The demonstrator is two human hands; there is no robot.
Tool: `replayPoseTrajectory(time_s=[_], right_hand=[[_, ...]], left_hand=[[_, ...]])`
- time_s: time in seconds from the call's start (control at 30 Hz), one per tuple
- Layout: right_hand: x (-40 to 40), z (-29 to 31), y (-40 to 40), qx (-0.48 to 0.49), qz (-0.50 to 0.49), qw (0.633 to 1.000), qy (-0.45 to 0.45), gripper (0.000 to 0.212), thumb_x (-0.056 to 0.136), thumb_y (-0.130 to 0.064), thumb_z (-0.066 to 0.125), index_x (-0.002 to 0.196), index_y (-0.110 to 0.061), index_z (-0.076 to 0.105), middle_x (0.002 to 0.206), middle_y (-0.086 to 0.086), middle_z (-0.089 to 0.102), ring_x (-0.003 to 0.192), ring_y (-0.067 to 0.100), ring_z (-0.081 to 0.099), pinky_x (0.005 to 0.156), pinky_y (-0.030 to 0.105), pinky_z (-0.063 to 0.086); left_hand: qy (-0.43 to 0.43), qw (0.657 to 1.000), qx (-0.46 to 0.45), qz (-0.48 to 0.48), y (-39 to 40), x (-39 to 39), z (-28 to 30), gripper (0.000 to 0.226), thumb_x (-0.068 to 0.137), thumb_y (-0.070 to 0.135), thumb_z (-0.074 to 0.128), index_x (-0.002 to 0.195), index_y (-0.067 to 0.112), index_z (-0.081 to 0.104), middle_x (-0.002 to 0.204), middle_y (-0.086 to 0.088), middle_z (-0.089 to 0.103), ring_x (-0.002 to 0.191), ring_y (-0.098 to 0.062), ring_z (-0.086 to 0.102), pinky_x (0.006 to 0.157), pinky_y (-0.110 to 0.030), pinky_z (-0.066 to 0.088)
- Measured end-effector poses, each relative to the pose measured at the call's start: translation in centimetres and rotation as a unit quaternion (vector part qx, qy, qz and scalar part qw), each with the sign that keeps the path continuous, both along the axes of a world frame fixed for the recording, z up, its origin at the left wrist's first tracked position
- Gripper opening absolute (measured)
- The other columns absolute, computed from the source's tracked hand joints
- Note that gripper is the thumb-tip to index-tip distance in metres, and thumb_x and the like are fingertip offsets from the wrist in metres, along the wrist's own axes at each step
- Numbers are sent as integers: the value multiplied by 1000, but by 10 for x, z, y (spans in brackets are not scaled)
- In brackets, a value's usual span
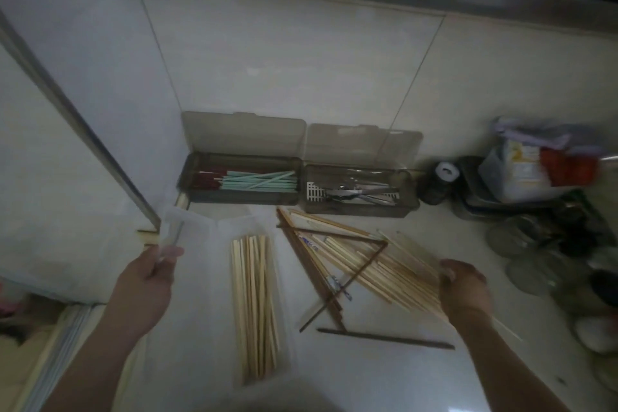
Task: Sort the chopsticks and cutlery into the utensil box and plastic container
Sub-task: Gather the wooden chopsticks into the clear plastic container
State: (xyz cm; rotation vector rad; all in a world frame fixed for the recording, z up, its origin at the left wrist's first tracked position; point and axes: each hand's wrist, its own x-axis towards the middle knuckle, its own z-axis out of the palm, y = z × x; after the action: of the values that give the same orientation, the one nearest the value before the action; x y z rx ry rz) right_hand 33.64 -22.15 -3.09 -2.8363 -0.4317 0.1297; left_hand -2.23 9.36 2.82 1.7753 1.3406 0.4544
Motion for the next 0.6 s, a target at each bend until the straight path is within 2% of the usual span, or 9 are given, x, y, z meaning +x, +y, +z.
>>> replayPoseTrajectory(time_s=[0.1,0.23,0.37,0.5,0.57,0.6], right_hand=[[12,-5,-31,-99,-18,995,22,25,91,-18,52,109,-23,68,106,8,65,92,31,58,72,30,39],[12,-13,-41,-140,19,990,9,24,91,-20,51,109,-23,66,109,8,60,96,30,53,76,32,41],[14,-12,-36,-211,18,977,27,21,91,-27,50,105,-30,64,109,2,53,97,23,48,74,29,39],[17,-4,-27,-277,16,960,39,20,90,-30,49,104,-34,63,112,1,50,104,22,44,75,28,37],[14,5,-20,-241,14,970,24,18,91,-30,49,102,-31,64,113,2,51,105,25,44,80,31,39],[11,12,-15,-173,5,985,4,17,92,-28,52,99,-27,66,112,5,54,103,28,45,81,33,40]], left_hand=[[-9,1000,-2,1,-1,0,0,26,99,8,45,94,24,64,71,-13,60,64,-30,54,62,-34,41],[-5,1000,-2,4,-4,1,-1,25,99,8,45,96,23,65,69,-12,60,60,-29,53,54,-28,39],[6,1000,-2,10,-4,1,-1,25,99,11,45,95,26,65,70,-10,61,60,-28,54,60,-35,41],[3,1000,-4,12,-4,2,-1,23,100,12,44,100,22,65,68,-10,59,59,-27,52,61,-35,40],[7,1000,-8,12,-5,1,-1,22,100,13,45,101,21,65,69,-9,59,61,-31,54,62,-36,40],[10,1000,-6,9,-5,0,-2,21,100,13,45,100,21,65,71,-9,60,66,-35,57,64,-37,41]])
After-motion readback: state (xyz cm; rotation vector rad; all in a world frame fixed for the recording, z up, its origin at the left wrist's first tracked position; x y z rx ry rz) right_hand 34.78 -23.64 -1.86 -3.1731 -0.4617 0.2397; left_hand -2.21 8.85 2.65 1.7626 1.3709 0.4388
